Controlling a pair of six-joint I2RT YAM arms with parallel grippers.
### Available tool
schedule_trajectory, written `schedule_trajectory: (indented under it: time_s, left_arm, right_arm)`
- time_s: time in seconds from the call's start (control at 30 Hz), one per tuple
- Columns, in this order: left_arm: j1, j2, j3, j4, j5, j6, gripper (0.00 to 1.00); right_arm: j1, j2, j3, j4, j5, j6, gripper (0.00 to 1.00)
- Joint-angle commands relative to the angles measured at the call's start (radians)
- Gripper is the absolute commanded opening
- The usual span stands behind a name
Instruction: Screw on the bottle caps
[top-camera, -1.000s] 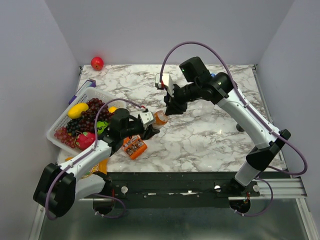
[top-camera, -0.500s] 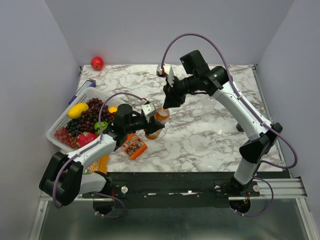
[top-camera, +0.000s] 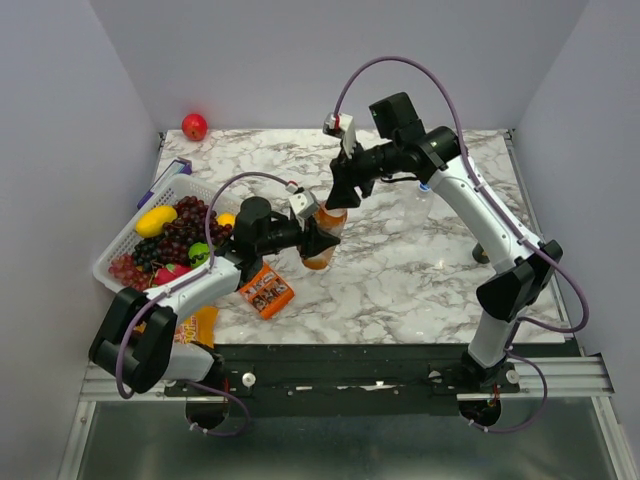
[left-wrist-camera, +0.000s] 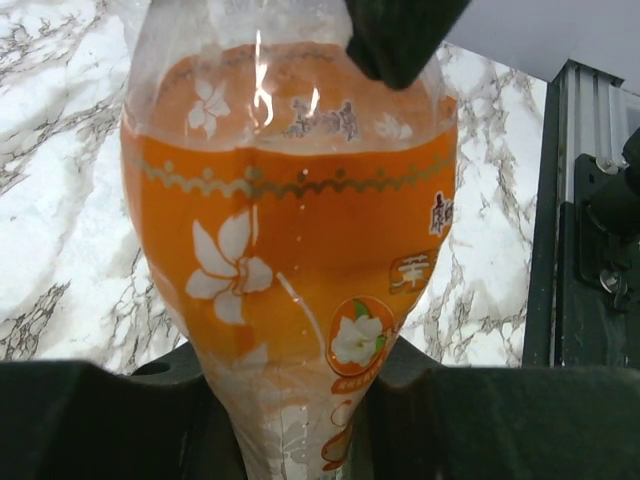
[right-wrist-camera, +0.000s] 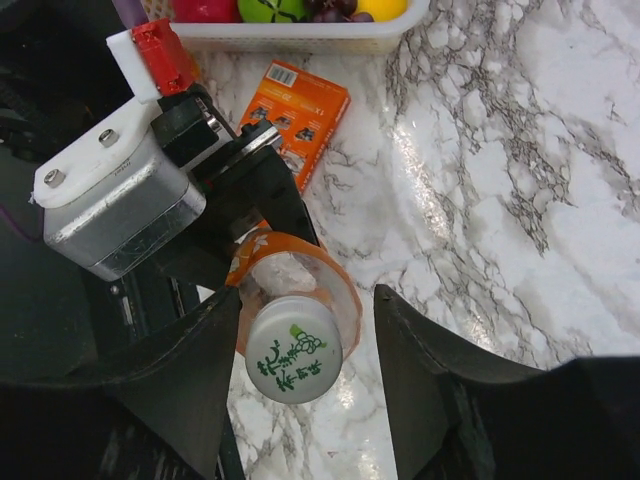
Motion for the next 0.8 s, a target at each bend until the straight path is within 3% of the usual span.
schedule_trajectory:
  time_s: [0.0, 0.13, 0.17, 0.2, 0.27, 0.3, 0.4, 0.5, 0.77]
  left_arm:
    - [-0.008, 0.011, 0.038, 0.092, 0.008, -0.059, 0.00]
    - [-0.009, 0.018, 0.045, 0.092, -0.021, -0.064, 0.02]
    - [-0.009, 0.021, 0.047, 0.068, -0.032, -0.062, 0.14]
    - [-0.009, 0.027, 0.053, 0.046, -0.056, -0.053, 0.46]
    - [-0.009, 0.024, 0.064, -0.033, -0.102, -0.018, 0.71]
    - [-0.009, 0.019, 0.065, -0.064, -0.122, -0.002, 0.98]
    - [-0.005, -0.004, 0.087, -0.239, -0.194, 0.102, 0.98]
    - [0.012, -0.034, 0.082, -0.354, -0.256, 0.172, 0.98]
    - [0.101, -0.044, 0.108, -0.500, -0.248, 0.160, 0.98]
  right_arm:
    - [-0.020, 0.019, -0.029, 0.039, -0.074, 0.062, 0.56]
    - [-0.038, 0.028, -0.024, 0.058, -0.113, 0.077, 0.32]
    - [-0.038, 0.032, -0.021, 0.058, -0.117, 0.074, 0.24]
    - [-0.040, 0.035, -0.018, 0.058, -0.108, 0.056, 0.20]
    - [-0.043, 0.051, 0.023, 0.026, -0.071, 0.018, 0.17]
    - [-0.045, 0.055, 0.038, 0.007, -0.032, -0.039, 0.16]
    - [-0.045, 0.044, 0.051, -0.042, 0.071, -0.158, 0.15]
    - [-0.052, 0.001, -0.041, -0.008, 0.165, -0.231, 0.15]
    - [-0.097, -0.001, -0.164, 0.208, 0.234, -0.228, 0.17]
